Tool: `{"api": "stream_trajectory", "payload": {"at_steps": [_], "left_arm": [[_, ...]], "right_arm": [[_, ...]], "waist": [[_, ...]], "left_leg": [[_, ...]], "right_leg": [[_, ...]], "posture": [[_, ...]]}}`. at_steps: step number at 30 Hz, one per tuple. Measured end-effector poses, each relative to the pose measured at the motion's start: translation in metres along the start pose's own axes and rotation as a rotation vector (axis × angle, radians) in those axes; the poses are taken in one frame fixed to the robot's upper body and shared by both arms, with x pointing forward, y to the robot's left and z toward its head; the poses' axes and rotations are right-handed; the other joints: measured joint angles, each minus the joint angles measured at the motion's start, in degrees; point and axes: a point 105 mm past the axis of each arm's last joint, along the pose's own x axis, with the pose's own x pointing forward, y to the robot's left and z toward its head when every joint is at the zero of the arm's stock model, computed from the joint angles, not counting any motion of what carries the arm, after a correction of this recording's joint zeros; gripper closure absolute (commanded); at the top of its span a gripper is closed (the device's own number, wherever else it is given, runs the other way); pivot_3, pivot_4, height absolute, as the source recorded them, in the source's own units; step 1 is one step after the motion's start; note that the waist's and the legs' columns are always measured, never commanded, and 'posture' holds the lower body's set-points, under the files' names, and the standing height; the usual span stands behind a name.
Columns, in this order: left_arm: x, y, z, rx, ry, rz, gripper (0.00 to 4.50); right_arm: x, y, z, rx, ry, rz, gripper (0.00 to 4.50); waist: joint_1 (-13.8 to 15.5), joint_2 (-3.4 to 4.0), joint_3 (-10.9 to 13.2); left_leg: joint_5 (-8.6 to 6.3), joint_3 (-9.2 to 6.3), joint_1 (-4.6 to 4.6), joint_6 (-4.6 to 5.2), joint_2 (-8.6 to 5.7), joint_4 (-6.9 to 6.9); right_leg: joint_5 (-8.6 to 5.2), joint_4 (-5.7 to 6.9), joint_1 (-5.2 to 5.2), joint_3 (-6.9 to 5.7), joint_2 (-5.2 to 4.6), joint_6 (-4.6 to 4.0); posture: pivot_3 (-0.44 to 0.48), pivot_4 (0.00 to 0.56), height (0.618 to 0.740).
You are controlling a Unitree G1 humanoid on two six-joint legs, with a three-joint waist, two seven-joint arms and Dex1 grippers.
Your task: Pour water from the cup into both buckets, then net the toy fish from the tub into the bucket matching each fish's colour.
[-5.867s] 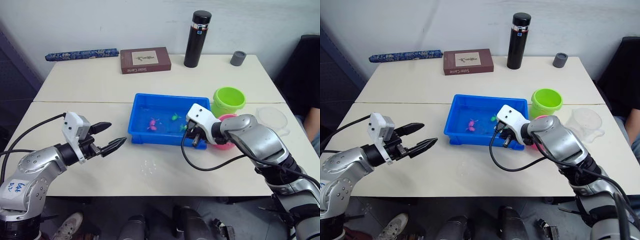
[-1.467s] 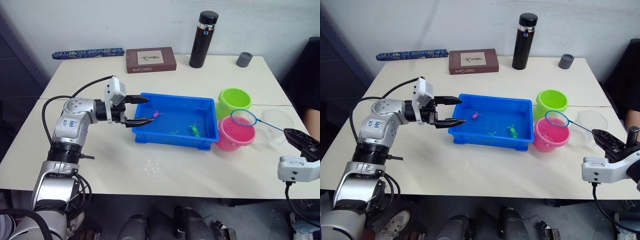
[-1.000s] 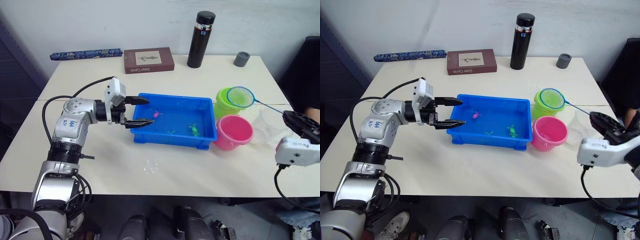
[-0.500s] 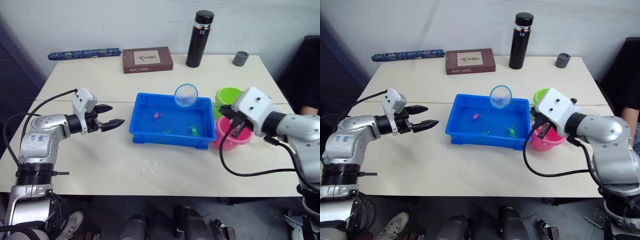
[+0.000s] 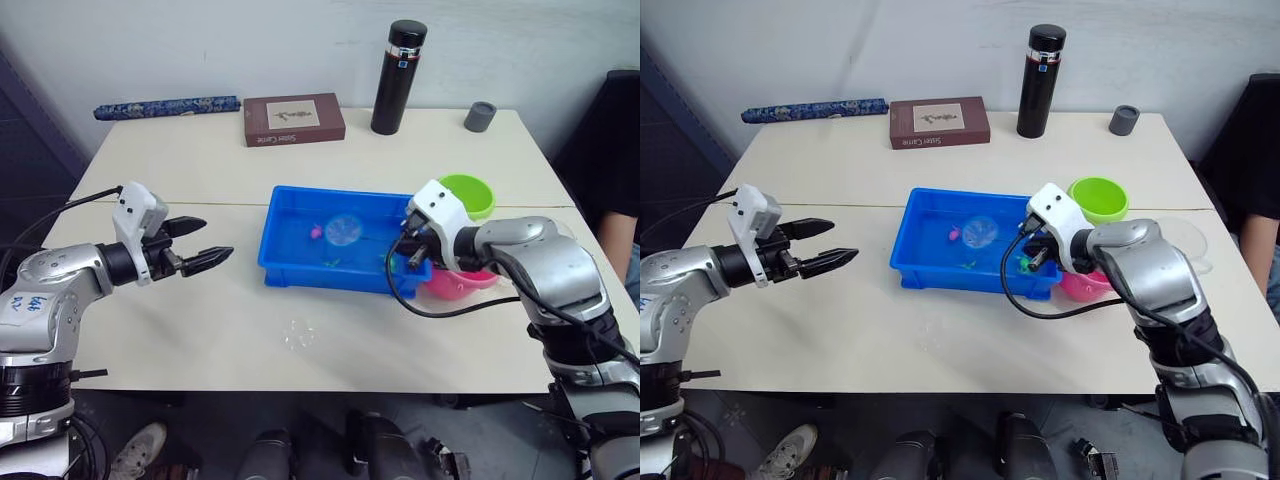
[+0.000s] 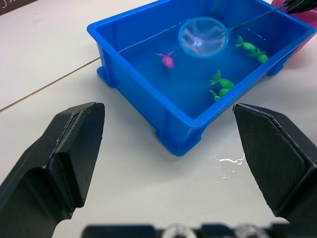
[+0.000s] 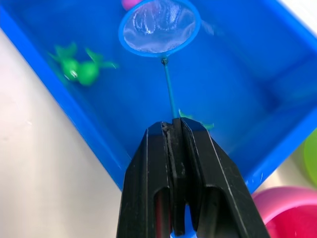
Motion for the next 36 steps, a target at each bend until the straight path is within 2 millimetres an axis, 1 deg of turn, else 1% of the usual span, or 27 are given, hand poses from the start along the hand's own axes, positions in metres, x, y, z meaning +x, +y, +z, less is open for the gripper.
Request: {"api": "stream_trajectory", "payload": {"at_steps": [3, 6, 10, 14, 17, 20, 25, 27, 31, 36], "left_arm": [[0.000, -0.004, 0.000, 0.002, -0.006, -0.018, 0.04], [0.001, -0.018, 0.004, 0.021, -0.023, -0.091, 0.04], [0.003, -0.026, 0.006, 0.045, -0.032, -0.135, 0.04], [0.007, -0.032, 0.005, 0.061, -0.031, -0.172, 0.04], [0.007, -0.033, 0.003, 0.061, -0.026, -0.172, 0.04], [0.007, -0.029, 0.000, 0.062, -0.014, -0.135, 0.04], [0.004, -0.022, -0.016, 0.040, 0.040, -0.055, 0.04], [0.004, -0.020, -0.020, 0.037, 0.051, -0.038, 0.04], [0.003, -0.019, -0.020, 0.038, 0.052, -0.025, 0.04], [0.003, -0.018, -0.020, 0.041, 0.052, -0.018, 0.04]], "right_arm": [[0.003, -0.001, -0.005, -0.005, 0.036, 0.001, 4.50], [0.006, -0.004, -0.006, 0.002, 0.058, -0.007, 4.50], [0.009, -0.006, -0.003, 0.006, 0.064, -0.006, 4.50], [0.020, 0.002, 0.005, 0.023, 0.049, 0.025, 4.50], [0.028, 0.006, 0.007, 0.025, 0.055, 0.041, 4.50], [0.036, 0.011, 0.007, 0.033, 0.052, 0.060, 4.50], [0.044, 0.014, 0.020, 0.035, 0.016, 0.067, 4.50], [0.045, 0.013, 0.020, 0.037, 0.011, 0.064, 4.50], [0.041, 0.011, 0.022, 0.062, -0.002, 0.069, 4.50], [0.022, 0.004, 0.031, 0.110, -0.061, 0.081, 4.50]], "waist": [[-0.1, 0.00, 0.0], [-0.1, 0.00, 0.0], [-0.1, 0.00, 0.0], [-0.1, 0.00, 0.0], [-0.2, 0.00, 0.0], [-0.2, 0.00, 0.0], [-0.3, 0.00, 0.0], [-0.3, 0.00, 0.0], [0.0, 0.00, 0.0], [-0.1, 0.01, 0.0]], "left_leg": [[0.00, 0.01, 0.00, 0.00, 0.00, 0.00], [0.00, 0.00, 0.00, 0.00, 0.01, -0.01], [0.00, 0.00, 0.00, -0.01, 0.01, -0.01], [-0.01, 0.01, 0.00, -0.01, 0.01, -0.04], [0.00, 0.01, -0.02, -0.01, 0.00, -0.04], [-0.01, 0.01, -0.02, -0.01, 0.01, -0.04], [-0.01, 0.01, -0.01, -0.01, 0.01, -0.07], [-0.01, 0.01, -0.02, -0.01, 0.01, -0.07], [-0.01, 0.01, -0.03, 0.00, 0.00, -0.07], [-0.01, -0.01, -0.03, 0.00, 0.02, -0.13]], "right_leg": [[0.00, 0.00, 0.00, 0.01, 0.00, 0.00], [0.00, 0.00, -0.01, 0.01, 0.00, 0.00], [0.00, -0.01, -0.01, 0.01, 0.00, 0.00], [0.00, -0.01, -0.03, 0.00, 0.01, 0.00], [0.00, -0.02, -0.04, 0.01, 0.01, 0.00], [0.00, -0.01, -0.04, 0.01, 0.01, 0.00], [0.00, -0.02, -0.06, 0.00, 0.02, 0.00], [0.00, -0.02, -0.06, 0.01, 0.01, 0.00], [0.00, -0.04, -0.05, 0.01, -0.01, 0.00], [0.00, -0.08, -0.06, 0.00, 0.00, -0.01]], "posture": [[0.000, 0.150, 0.740], [0.000, 0.150, 0.740], [0.000, 0.150, 0.740], [0.000, 0.150, 0.740], [0.000, 0.150, 0.740], [0.000, 0.150, 0.740], [0.000, 0.150, 0.740], [0.000, 0.150, 0.740], [0.000, 0.150, 0.740], [0.000, 0.150, 0.740]]}}
